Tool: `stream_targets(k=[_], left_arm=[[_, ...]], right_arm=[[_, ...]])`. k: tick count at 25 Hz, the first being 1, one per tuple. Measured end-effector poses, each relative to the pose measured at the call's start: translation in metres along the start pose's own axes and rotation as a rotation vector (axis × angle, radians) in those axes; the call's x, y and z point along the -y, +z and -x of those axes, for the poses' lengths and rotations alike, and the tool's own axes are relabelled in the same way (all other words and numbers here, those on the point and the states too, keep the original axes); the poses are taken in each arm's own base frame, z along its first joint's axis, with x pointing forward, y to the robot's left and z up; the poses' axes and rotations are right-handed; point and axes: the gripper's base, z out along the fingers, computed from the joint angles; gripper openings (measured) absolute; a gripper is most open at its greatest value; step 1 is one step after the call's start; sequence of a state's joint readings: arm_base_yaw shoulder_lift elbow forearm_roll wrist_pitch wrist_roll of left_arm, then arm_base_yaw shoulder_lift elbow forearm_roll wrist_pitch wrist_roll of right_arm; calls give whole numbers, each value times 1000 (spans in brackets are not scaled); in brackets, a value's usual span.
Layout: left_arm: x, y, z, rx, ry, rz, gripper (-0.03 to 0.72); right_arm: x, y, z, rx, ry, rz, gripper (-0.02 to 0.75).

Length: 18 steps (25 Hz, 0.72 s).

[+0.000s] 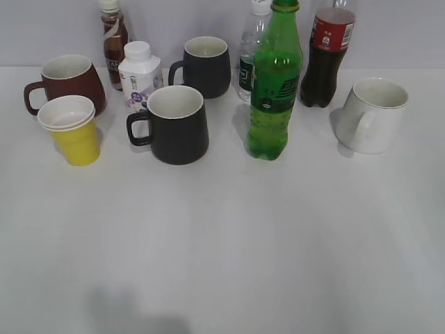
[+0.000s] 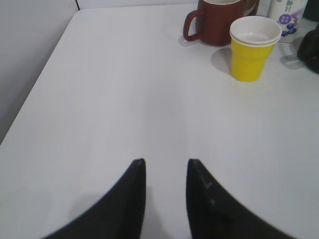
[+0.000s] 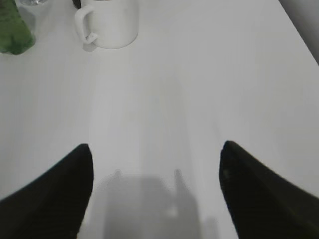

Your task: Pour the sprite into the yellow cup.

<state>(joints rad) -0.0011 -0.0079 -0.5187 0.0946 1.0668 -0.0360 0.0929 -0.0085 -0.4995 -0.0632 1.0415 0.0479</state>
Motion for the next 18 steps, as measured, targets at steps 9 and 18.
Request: stream_targets(k=[9, 18], left_arm=[[0, 0, 0, 0, 0, 0, 223], [0, 0, 0, 0, 0, 0, 223]], right_arm=[[0, 0, 0, 1, 0, 0, 588], [0, 0, 0, 1, 0, 0, 588]])
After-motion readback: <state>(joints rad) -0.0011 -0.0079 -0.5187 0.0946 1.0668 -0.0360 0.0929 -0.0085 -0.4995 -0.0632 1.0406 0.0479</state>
